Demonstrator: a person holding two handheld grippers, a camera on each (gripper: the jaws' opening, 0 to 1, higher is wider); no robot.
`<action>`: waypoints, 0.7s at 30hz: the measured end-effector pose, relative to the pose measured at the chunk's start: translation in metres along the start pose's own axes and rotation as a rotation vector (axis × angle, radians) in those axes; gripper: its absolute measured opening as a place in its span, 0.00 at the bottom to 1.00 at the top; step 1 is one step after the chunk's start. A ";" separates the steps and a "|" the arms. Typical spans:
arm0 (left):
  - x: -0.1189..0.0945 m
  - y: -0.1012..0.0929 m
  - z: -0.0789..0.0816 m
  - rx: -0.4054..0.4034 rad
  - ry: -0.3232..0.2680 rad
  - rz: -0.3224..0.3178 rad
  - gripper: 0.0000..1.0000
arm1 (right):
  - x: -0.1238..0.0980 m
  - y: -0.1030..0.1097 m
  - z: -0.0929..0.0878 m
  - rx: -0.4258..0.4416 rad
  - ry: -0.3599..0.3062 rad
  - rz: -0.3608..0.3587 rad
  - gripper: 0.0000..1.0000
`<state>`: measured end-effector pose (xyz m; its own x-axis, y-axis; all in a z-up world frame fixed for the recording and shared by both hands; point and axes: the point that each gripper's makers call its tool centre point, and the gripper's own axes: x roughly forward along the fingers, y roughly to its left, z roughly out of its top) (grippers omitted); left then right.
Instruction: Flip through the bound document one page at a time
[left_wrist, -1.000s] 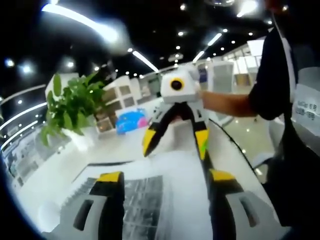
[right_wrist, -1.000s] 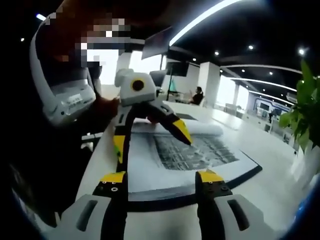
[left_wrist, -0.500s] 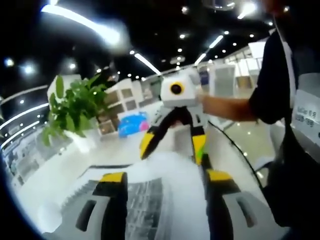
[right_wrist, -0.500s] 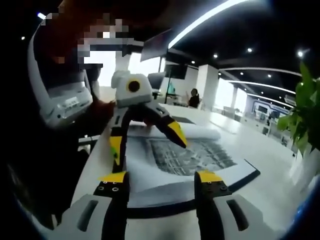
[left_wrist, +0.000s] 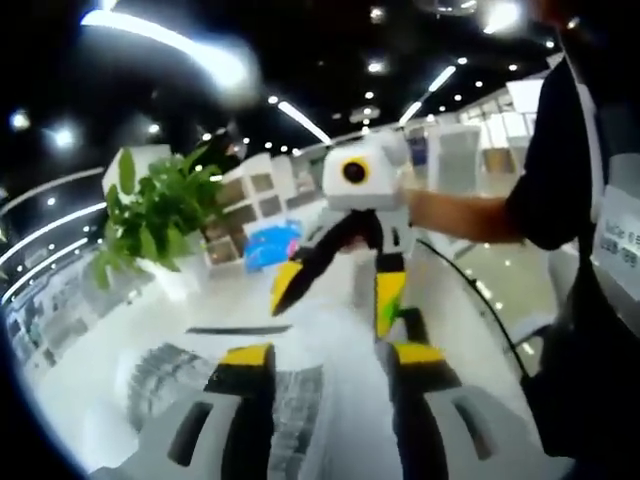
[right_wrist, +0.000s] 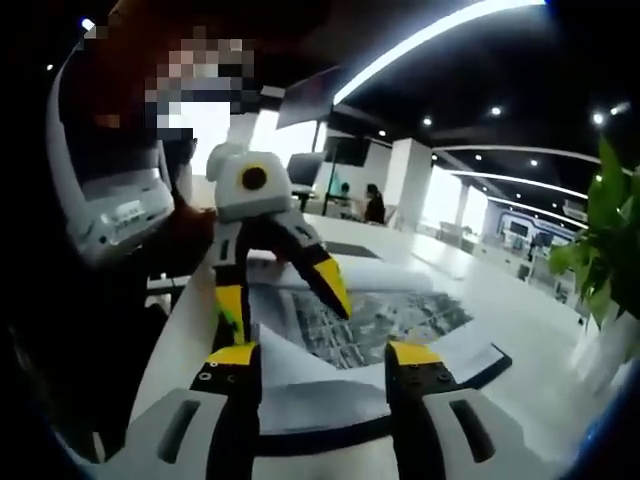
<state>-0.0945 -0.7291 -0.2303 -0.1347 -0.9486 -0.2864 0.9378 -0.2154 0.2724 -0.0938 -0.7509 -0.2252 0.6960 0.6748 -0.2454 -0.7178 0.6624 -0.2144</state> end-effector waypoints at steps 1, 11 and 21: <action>0.000 0.000 0.000 0.000 0.000 0.000 0.41 | 0.000 0.000 0.000 0.000 0.000 0.000 0.51; 0.003 -0.004 -0.008 -0.021 0.044 -0.025 0.29 | 0.002 -0.003 -0.003 -0.009 0.011 -0.017 0.49; 0.004 -0.008 -0.010 -0.024 0.065 -0.045 0.13 | -0.004 -0.007 -0.002 -0.012 0.009 -0.025 0.48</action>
<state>-0.0993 -0.7289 -0.2431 -0.1568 -0.9206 -0.3576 0.9385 -0.2517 0.2363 -0.0914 -0.7593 -0.2246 0.7134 0.6554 -0.2480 -0.7006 0.6747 -0.2322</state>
